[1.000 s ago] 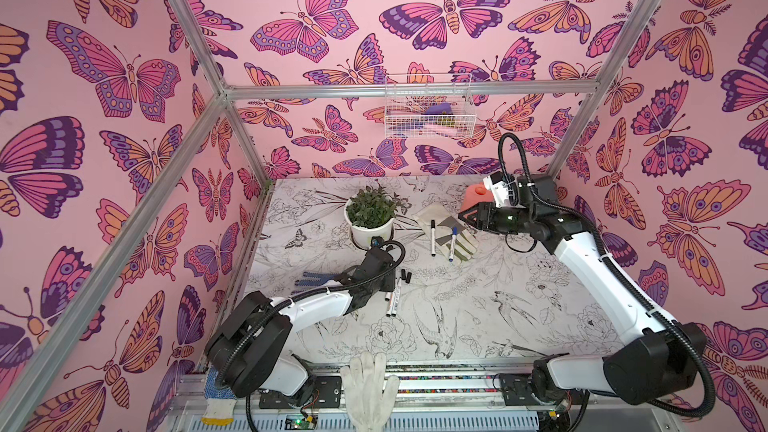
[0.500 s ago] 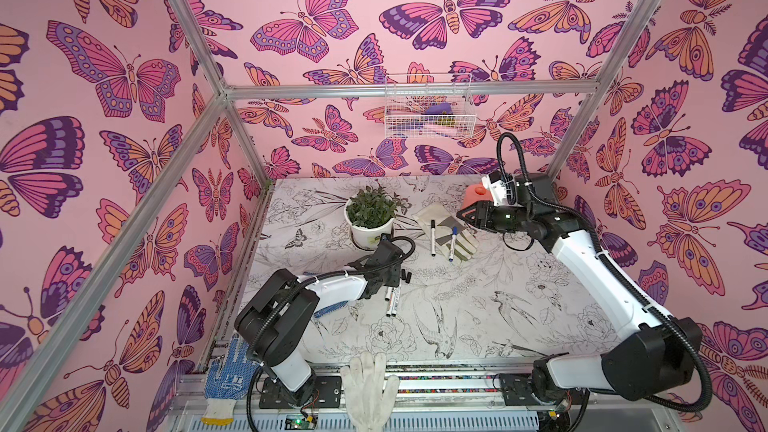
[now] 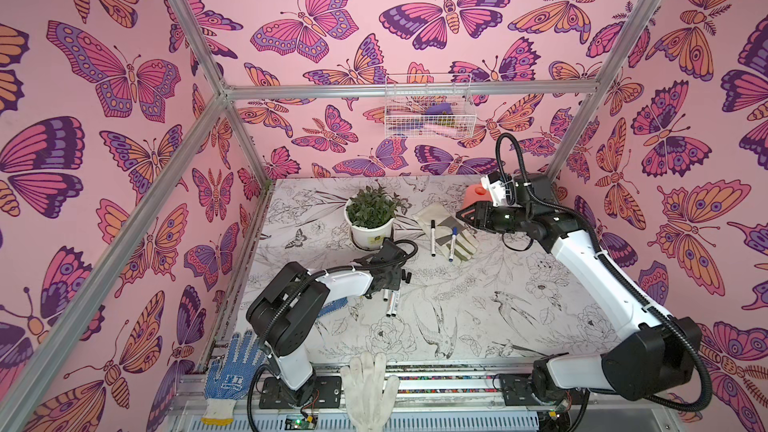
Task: Insert the pens into the pen caps
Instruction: 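Reach the left gripper down to an uncapped white marker, then grasp and lift the white marker upright with the left gripper while the right gripper approaches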
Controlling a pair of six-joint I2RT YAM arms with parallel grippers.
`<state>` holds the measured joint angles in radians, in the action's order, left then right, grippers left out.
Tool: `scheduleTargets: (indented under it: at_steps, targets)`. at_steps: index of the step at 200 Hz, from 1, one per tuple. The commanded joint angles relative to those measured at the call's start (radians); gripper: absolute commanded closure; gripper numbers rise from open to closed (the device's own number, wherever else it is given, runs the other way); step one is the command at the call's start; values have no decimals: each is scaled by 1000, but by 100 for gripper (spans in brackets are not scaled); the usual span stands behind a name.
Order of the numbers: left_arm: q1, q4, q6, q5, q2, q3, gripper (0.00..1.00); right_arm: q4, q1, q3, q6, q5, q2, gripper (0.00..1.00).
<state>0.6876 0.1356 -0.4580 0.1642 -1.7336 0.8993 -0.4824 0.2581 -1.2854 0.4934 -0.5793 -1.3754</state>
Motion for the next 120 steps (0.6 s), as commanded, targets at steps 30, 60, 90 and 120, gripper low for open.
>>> scheduleTargets:
  at_steps: [30,60,90,120]
  targets:
    - [-40,-15,18,-92,65,13,100,51,53,47,-3,16,-8,54]
    - [-45,-238,97,-263,220,-51,100,84,124,60,-8,15,-36,54]
    - [-44,-508,53,-339,334,-152,100,124,193,47,-12,7,-73,53]
    - [-37,-647,7,-362,371,-200,100,186,218,39,43,-12,-116,53]
